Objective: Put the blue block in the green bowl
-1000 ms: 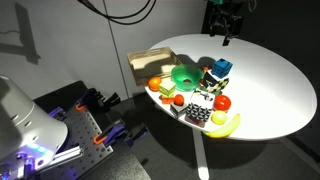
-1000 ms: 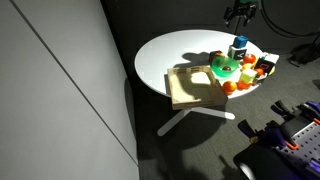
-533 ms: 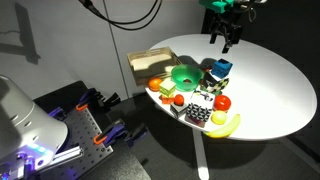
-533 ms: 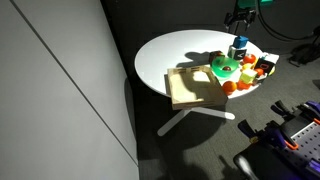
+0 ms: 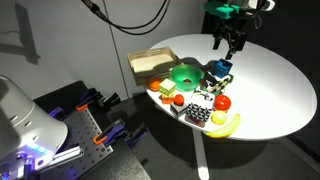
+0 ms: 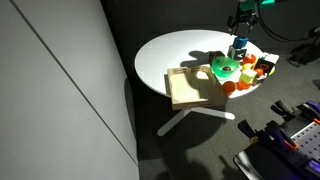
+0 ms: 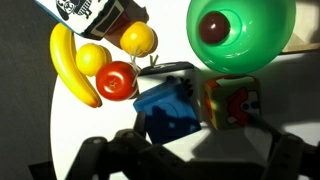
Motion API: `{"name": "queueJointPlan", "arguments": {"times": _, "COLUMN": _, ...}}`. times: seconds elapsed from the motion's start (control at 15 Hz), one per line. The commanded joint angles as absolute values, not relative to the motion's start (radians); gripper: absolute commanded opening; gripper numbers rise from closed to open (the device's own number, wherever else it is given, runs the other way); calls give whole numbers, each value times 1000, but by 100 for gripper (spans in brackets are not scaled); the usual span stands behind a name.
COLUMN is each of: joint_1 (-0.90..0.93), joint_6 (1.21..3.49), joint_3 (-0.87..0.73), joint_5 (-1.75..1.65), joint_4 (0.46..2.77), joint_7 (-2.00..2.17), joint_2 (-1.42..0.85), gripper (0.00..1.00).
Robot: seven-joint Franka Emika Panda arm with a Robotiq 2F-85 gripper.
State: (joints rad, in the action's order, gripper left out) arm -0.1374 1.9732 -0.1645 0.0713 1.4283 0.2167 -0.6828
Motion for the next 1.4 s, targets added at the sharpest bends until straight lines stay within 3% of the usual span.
{"name": "queueJointPlan", "arguments": {"times": 0.0, "joint_1": -156, "joint_6": 1921, "joint_3": -168, "joint_5": 58, "joint_4": 1350, "joint_7": 231, "joint_2": -730, "gripper": 100}}
{"name": "queueJointPlan", "arguments": {"times": 1.33, "joint_1": -165, "joint_6": 1909, "joint_3": -147, "joint_5": 32, "joint_4": 1366, "joint_7": 115, "joint_2": -746, "gripper": 100}}
